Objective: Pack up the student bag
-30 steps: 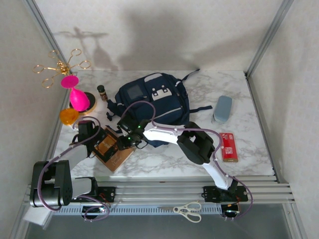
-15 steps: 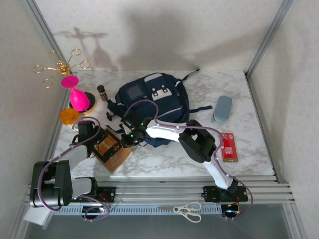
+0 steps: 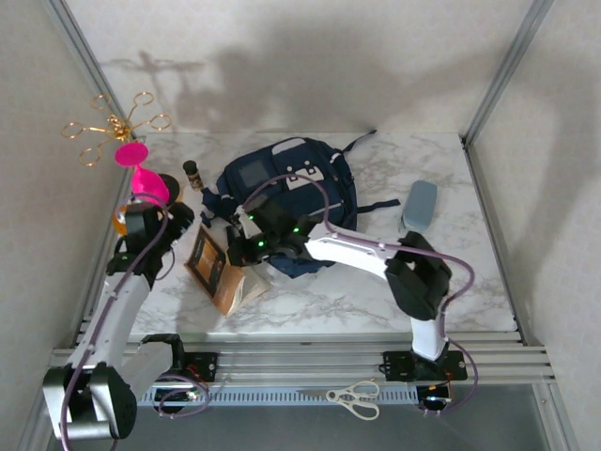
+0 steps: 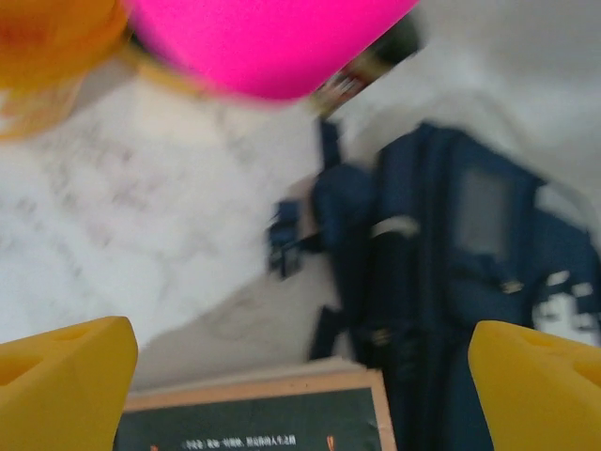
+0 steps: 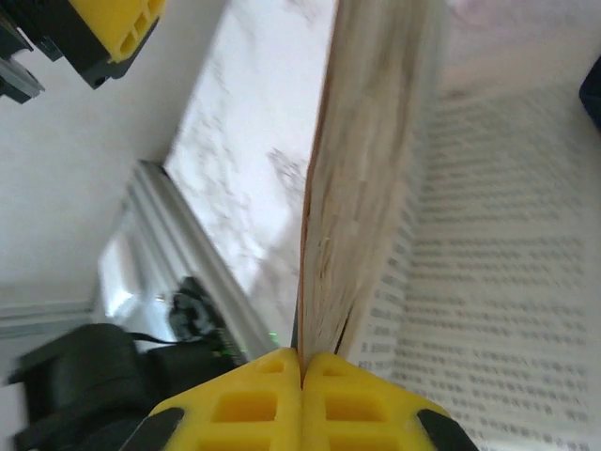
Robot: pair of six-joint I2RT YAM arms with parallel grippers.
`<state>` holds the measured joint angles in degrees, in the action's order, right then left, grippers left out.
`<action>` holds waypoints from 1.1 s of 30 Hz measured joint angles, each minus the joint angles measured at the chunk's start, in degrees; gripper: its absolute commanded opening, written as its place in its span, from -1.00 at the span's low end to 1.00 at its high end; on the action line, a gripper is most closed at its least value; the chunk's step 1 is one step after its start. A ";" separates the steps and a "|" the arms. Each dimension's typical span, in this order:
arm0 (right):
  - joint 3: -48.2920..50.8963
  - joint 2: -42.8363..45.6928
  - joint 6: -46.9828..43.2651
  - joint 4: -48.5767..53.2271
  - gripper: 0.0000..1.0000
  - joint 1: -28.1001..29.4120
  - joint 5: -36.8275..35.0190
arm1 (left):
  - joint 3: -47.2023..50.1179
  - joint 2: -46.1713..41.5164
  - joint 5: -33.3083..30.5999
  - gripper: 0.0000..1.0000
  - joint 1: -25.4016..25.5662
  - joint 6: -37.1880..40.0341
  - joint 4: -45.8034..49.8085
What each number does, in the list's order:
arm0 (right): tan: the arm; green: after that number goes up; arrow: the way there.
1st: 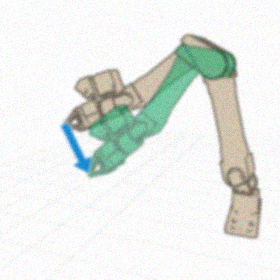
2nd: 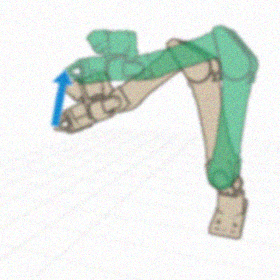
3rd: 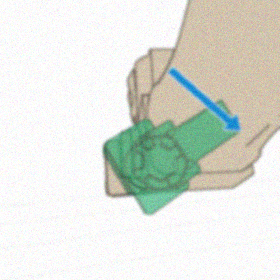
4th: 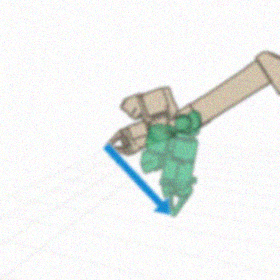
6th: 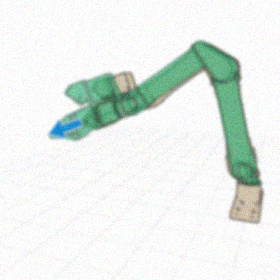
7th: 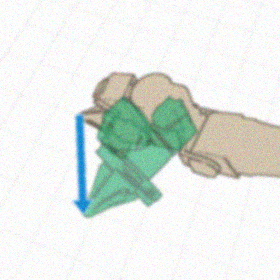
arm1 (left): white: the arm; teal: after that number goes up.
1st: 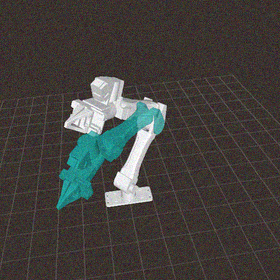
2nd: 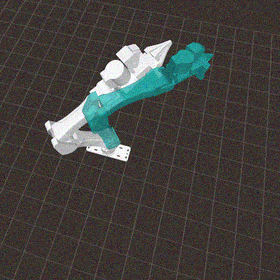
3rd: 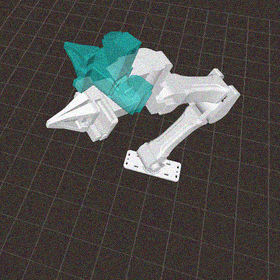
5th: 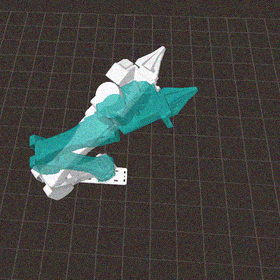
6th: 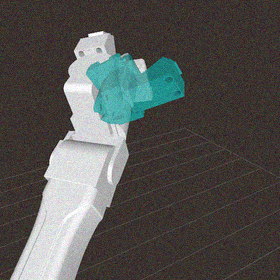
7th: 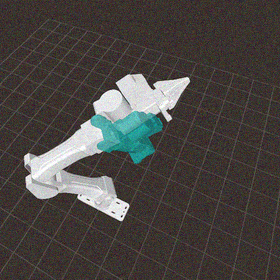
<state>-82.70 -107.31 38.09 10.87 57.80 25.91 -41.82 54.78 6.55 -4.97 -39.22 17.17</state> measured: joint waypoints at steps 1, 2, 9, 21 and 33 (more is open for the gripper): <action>0.85 1.90 1.11 -1.09 -1.00 -0.74 0.57 | -2.78 -0.22 0.28 0.89 0.00 -0.11 1.20; 1.49 3.48 2.08 -2.10 -1.00 -1.42 1.09 | -5.01 -0.26 0.66 0.90 0.00 -0.22 2.12; 4.26 14.93 9.84 -9.51 -1.00 -7.93 4.72 | -15.04 -1.03 6.21 0.96 0.00 -1.70 7.02; 6.47 22.03 14.95 -17.53 -1.00 -19.93 12.02 | -0.63 -6.56 22.93 0.91 8.11 -19.52 -9.25; 14.16 23.17 20.81 -25.66 -1.00 -23.47 17.64 | 5.95 1.33 23.06 0.43 25.42 -35.69 -35.76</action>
<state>-68.53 -84.14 58.89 -14.79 34.33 43.55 -35.88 56.12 29.61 20.45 -74.91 -18.59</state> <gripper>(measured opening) 0.060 0.782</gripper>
